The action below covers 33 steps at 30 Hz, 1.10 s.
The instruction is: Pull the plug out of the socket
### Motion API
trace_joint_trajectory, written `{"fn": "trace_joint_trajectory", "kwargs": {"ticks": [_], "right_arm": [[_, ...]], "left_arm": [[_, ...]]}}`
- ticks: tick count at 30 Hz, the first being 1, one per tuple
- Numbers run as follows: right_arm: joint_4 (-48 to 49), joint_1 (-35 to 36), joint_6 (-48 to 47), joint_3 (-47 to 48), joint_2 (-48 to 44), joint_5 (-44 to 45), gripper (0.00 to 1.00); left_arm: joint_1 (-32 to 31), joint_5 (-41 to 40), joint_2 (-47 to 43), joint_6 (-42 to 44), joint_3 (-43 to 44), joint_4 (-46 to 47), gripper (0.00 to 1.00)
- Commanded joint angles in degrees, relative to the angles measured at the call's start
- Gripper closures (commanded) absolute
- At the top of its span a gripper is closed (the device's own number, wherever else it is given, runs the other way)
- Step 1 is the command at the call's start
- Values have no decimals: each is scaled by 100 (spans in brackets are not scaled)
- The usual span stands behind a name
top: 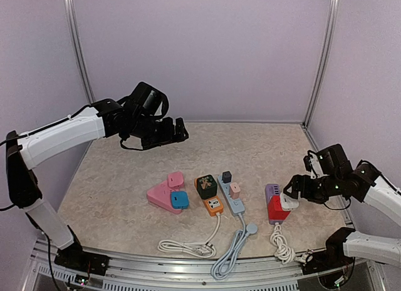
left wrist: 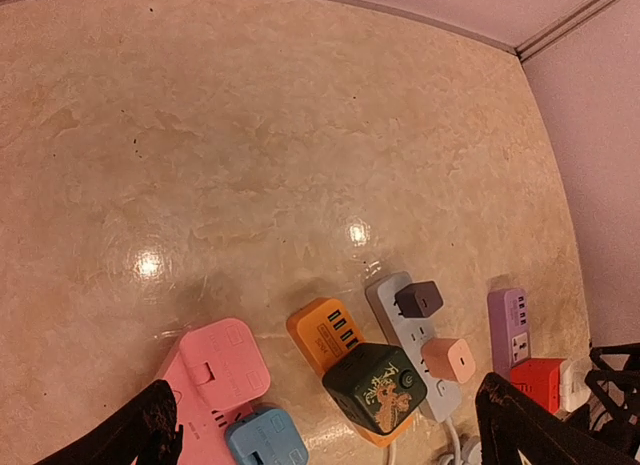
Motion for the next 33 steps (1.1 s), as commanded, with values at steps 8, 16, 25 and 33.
{"fn": "trace_joint_trajectory", "kwargs": {"ticks": [8,16,25,33], "right_arm": [[152,-55,530,-614,-393,-974,23],[633,-52,664,-737,-230,-1134,34],[1129,-51,802,-796,36,-1258,54],[1349,-47,769,-893,401,-1192,55]], "left_arm": [[-40,162,190,130,-14,152,1],[-39,109,171,80,-41,90,1],[-35,182,198,-19,-109,106,1],[-40,243,214,-45,-136,123,1]]}}
